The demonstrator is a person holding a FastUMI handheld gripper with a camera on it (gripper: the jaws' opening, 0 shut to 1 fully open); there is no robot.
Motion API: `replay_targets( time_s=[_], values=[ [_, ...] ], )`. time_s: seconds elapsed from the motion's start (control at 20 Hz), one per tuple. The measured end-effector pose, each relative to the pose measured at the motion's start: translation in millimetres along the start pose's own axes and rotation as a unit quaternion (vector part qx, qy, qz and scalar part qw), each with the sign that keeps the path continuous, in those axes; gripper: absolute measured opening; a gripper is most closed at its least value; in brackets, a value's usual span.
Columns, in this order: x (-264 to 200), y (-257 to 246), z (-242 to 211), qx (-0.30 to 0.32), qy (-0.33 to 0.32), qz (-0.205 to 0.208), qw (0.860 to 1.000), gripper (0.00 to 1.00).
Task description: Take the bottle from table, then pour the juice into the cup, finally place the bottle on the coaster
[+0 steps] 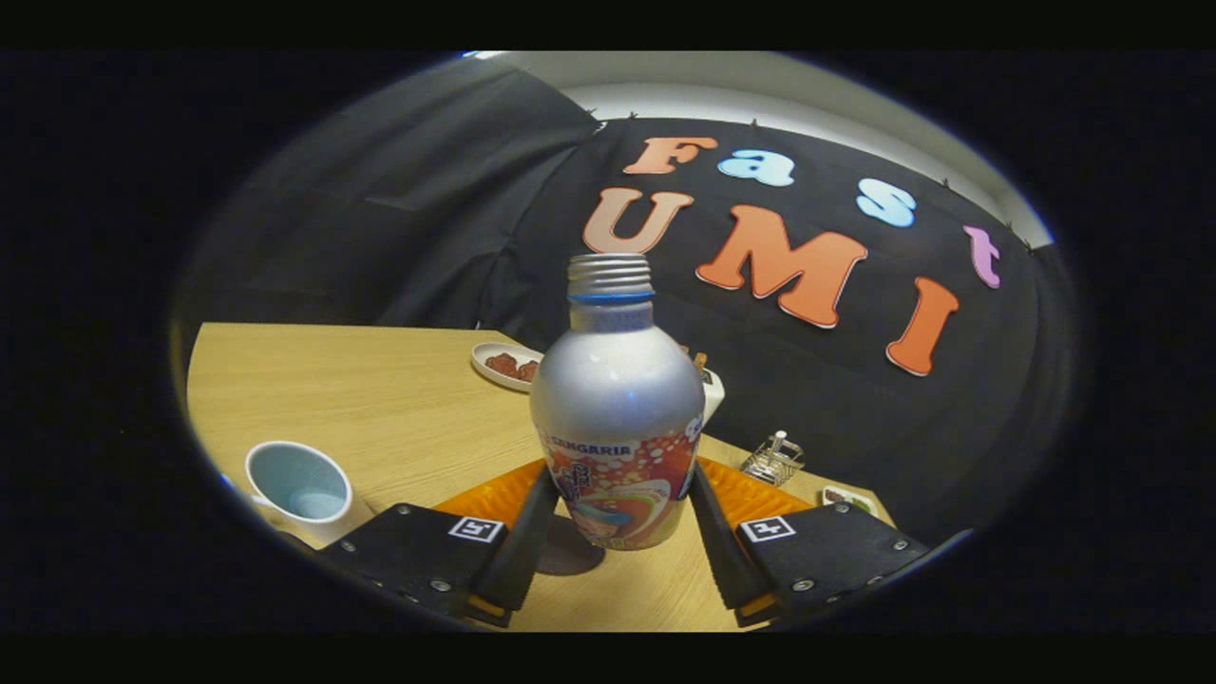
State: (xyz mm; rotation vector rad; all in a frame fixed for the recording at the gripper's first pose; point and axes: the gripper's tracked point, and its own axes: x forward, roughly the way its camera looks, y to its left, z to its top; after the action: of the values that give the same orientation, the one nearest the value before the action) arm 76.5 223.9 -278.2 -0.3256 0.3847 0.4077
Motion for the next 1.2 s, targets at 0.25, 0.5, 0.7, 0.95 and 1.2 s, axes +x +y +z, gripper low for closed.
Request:
replay_targets(
  time_s=[0.25, 0.5, 0.7, 0.95, 1.2],
  values=[
    [7.1, 14.4, -19.3, 0.082, 0.021, 0.034, 0.996, 0.76],
    [14.0, 18.7, -32.0, 0.134, 0.04, 0.052, 0.989, 0.76],
    [18.0, 23.8, -49.1, 0.152, 0.069, 0.06, 0.984, 0.76],
    [22.9, 26.8, -64.6, 0.164, 0.093, 0.06, 0.98, 0.76],
    [22.9, 30.1, -67.8, 0.162, 0.096, 0.065, 0.98, 0.76]
  ],
)
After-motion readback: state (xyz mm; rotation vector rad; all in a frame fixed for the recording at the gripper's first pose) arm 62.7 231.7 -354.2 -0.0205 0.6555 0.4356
